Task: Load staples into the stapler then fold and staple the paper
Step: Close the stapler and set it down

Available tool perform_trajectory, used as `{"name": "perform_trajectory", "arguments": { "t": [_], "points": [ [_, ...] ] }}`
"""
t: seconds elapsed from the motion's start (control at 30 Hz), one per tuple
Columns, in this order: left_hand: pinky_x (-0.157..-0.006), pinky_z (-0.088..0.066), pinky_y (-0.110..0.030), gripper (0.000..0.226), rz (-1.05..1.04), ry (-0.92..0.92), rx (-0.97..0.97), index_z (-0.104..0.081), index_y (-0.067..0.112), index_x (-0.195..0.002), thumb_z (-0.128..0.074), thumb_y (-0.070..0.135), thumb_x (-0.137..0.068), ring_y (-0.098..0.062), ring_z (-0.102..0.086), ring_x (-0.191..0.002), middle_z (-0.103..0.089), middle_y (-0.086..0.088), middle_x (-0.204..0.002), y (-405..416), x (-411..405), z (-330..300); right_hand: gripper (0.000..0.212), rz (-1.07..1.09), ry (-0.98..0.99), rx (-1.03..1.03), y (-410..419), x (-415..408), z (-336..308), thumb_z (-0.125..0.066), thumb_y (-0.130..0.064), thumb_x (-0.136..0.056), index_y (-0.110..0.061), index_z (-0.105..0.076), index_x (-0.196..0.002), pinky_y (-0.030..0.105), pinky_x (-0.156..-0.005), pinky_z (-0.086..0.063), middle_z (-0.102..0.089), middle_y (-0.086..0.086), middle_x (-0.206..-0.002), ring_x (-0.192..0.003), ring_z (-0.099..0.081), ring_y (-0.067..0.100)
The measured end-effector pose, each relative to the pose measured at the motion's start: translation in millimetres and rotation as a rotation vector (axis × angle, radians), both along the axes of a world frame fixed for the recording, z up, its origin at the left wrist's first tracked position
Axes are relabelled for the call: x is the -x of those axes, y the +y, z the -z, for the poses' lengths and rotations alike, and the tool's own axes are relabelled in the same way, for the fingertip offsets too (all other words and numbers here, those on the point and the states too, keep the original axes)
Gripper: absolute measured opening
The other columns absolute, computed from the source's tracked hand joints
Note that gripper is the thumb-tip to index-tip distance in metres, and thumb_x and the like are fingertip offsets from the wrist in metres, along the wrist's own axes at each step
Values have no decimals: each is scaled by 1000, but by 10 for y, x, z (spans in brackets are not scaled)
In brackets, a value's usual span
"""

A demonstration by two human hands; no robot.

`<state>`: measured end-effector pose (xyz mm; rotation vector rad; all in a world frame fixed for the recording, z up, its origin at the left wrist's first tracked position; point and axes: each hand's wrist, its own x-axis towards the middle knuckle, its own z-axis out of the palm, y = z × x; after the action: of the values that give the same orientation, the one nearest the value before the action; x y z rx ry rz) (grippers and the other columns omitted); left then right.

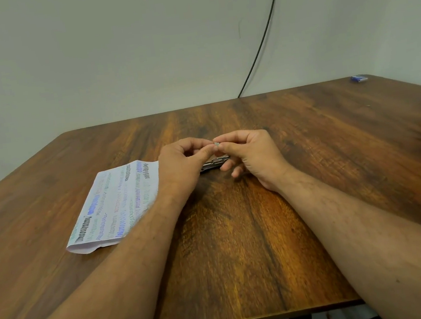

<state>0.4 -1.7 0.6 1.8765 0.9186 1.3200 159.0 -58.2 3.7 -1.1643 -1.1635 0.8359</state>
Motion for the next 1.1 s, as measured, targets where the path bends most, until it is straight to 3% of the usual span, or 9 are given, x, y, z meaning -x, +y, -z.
{"name": "perform_trajectory", "arguments": {
  "t": [0.27,0.43,0.57,0.83,0.93,1.03,1.1],
  "points": [
    [-68,-45,-22,14,11,52,31,-81,25,-89,-71,35,-91,4,-63,-68,-73,12,-73,-16,-5,1,15,39,-134,-45,-21,27,-11,-68,-13,-95,-14,-75,-108,21,-41,-47,-73,6,-85,-51,-61,12],
    [-73,-44,-26,14,45,52,71,-75,26,-86,-66,27,-95,-7,-63,-83,-73,5,-84,1,-21,13,19,16,-166,-68,-48,24,-3,-72,-15,-92,-21,-76,-110,21,-41,-46,-77,14,-92,-52,-59,13],
    [-75,-43,-26,18,55,60,85,-74,25,-84,-62,23,-97,-10,-63,-89,-72,4,-86,6,-28,16,16,51,-220,-82,-46,43,17,-72,-16,-92,-17,-77,-108,22,-41,-45,-78,9,-88,-51,-59,13],
    [-62,-35,-24,32,116,58,209,-67,22,-71,-54,16,-100,-7,-47,-62,-55,21,-45,-21,-36,-28,12,132,-347,-148,-67,77,15,-71,-15,-93,-15,-79,-101,19,-39,-45,-75,1,-76,-49,-62,9],
    [-62,-39,-24,27,66,40,171,-73,24,-73,-59,19,-96,-6,-54,-68,-62,20,-55,-28,-41,-28,7,199,-405,-181,-53,89,21,-73,-17,-90,-15,-78,-94,13,-46,-42,-68,-7,-63,-46,-57,0],
    [-72,-51,-31,21,-52,-35,120,-76,29,-73,-63,25,-89,-15,-67,-86,-73,8,-78,10,-45,0,2,283,-501,-198,-4,84,35,-74,-21,-87,-22,-76,-87,18,-57,-44,-56,-16,-48,-45,-47,-1],
    [-72,-50,-26,19,-65,44,77,-77,29,-83,-62,25,-93,-11,-67,-87,-73,7,-85,-3,-63,-1,2,286,-549,-190,12,81,46,-73,-25,-87,-25,-75,-87,23,-65,-48,-55,-20,-46,-46,-49,-1]
  ]
}}
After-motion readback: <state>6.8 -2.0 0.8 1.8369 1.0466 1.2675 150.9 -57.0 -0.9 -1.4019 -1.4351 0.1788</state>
